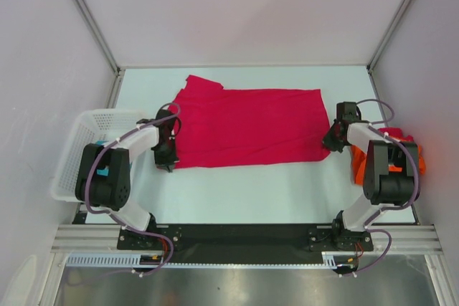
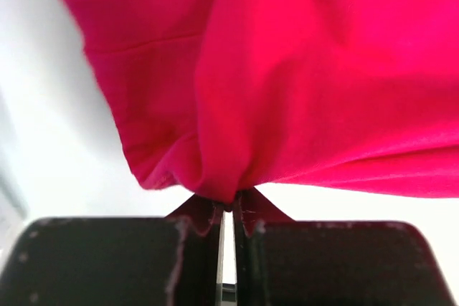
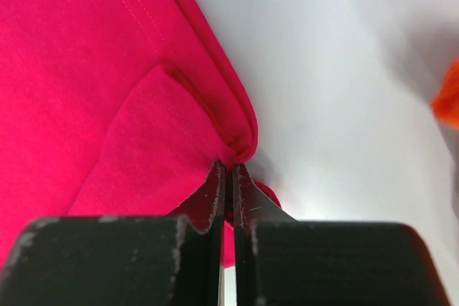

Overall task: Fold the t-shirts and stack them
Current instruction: Fold the flattened tshirt in 1/3 of the way

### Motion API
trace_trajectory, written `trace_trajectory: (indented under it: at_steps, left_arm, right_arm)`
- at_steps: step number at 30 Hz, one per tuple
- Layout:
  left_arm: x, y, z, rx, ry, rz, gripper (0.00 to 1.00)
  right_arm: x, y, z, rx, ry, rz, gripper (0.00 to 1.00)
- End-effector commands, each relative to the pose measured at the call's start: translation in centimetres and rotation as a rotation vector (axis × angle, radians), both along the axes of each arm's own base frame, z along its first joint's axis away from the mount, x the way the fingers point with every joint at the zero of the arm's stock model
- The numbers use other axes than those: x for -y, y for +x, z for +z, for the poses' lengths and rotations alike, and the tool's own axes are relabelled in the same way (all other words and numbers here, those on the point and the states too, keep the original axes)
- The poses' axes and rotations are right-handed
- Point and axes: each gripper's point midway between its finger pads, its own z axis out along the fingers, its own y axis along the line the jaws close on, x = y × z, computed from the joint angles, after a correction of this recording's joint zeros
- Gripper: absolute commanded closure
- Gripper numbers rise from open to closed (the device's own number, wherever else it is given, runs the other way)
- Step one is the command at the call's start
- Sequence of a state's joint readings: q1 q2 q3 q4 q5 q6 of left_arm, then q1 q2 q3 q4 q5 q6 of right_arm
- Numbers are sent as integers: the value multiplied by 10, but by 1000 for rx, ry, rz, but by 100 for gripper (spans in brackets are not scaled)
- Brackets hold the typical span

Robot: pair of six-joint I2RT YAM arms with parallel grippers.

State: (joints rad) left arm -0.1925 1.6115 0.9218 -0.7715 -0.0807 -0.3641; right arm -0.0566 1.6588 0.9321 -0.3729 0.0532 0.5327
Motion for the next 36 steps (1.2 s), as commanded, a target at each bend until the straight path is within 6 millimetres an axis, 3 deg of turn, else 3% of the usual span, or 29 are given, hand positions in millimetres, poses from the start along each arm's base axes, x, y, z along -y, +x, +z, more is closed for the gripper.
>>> trace_trajectory:
  at_steps: [1, 5, 15, 24, 29, 36]
  left_arm:
    - [-11, 10, 22, 93, 36, 28, 97]
    - [-6, 10, 40, 128, 2, 21, 99]
    - [-1, -13, 74, 146, -54, 0, 98]
    - [2, -35, 96, 183, -100, -1, 97]
    - [1, -49, 109, 219, -114, 7, 97]
    - [5, -51, 109, 210, -138, -10, 89]
  right_arm:
    - [-4, -31, 2, -36, 9, -10, 100]
    - [3, -35, 29, 30, -29, -37, 100]
    - [11, -66, 67, 46, -86, -64, 100]
    - [13, -97, 76, 32, -110, -68, 100]
    - [6, -99, 92, 61, -107, -69, 100]
    - [7, -103, 91, 36, -112, -72, 100]
